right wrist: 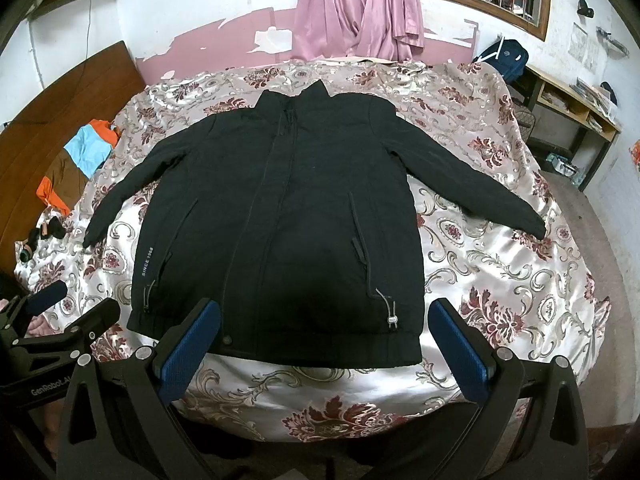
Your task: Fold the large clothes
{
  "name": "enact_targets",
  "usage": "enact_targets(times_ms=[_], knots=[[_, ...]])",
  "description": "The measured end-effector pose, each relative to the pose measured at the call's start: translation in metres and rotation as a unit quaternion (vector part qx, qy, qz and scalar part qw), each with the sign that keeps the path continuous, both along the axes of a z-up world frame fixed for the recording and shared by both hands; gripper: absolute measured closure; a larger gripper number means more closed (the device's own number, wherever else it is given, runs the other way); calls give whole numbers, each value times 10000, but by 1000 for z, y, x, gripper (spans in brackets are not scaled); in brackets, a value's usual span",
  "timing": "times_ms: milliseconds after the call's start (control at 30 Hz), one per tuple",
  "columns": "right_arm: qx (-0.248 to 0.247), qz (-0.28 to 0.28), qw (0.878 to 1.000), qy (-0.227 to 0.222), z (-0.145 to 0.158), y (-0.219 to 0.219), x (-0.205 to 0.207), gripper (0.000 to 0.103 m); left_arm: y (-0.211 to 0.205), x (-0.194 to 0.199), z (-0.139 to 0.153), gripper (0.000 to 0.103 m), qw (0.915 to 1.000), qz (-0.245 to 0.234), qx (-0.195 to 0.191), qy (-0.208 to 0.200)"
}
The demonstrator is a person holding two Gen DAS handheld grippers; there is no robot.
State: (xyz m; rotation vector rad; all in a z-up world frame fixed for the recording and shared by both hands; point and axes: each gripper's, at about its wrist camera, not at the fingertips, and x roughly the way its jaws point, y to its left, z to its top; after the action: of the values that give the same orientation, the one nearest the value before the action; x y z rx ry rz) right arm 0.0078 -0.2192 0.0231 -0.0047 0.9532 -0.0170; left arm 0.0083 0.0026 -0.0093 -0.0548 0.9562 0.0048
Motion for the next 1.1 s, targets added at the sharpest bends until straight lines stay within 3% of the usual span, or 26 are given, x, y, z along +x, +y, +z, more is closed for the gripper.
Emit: enact_targets(times_ms=[267, 500, 700, 867, 1100], knots=[[84, -38, 9999, 50, -10, 0, 4, 1, -7, 6, -10, 0, 10000, -21, 22, 88], [192, -380, 9991, -27, -25, -40, 20, 1, -24, 36, -27, 0, 9995, -167, -90, 261], [903, -749, 9928, -250, -54, -115, 52, 1, -55, 95, -45, 0, 9981, -265, -329, 453], [1137, -1044, 9876, -286, -88, -184, 101, 1, -84, 149, -57, 0, 9969, -377, -301, 629], [2032, -1999, 9581, -275, -158, -326, 185, 1, -118, 216, -67, 0, 9966, -478, -53, 663]])
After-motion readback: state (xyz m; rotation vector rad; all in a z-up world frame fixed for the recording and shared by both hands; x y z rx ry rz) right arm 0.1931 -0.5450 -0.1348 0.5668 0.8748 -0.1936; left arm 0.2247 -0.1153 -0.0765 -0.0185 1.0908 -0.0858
